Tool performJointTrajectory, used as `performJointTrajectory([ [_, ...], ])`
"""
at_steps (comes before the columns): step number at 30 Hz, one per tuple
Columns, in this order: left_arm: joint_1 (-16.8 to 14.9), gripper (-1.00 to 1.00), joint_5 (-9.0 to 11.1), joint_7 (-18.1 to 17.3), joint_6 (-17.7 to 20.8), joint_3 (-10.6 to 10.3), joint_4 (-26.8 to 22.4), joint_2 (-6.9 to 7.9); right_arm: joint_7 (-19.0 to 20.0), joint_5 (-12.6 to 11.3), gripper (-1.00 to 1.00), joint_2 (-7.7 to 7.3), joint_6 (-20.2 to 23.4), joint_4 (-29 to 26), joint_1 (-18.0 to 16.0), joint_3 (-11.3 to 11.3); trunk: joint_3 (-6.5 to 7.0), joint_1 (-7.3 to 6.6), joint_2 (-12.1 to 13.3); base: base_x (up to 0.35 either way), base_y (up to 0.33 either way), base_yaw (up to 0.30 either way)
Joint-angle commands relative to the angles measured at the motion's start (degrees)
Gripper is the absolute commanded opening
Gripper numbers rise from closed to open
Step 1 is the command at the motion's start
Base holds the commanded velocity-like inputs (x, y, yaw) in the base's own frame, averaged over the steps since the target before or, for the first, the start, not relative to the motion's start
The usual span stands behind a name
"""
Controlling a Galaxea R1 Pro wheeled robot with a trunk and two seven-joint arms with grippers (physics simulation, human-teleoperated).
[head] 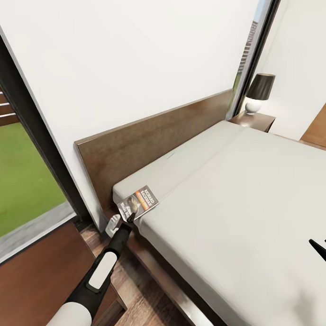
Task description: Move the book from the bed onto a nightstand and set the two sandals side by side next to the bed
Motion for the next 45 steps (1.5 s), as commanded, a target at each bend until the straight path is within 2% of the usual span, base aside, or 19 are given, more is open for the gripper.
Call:
performJointTrajectory([
  [1,0.0,1.0,0.6,-0.4,0.0,0.1,0.0,-0.04,0.2,-0.2,1.0,0.0,0.6,0.0,0.0,-0.1,-0.04,-0.01,0.0,0.0,0.0,0.0],
  [45,-0.2,1.0,0.7,-0.5,-1.0,0.1,0.1,-0.04,0.2,-0.2,1.0,0.07,0.6,0.0,0.0,-0.1,-0.04,-0.01,0.0,0.016,0.0,0.0],
])
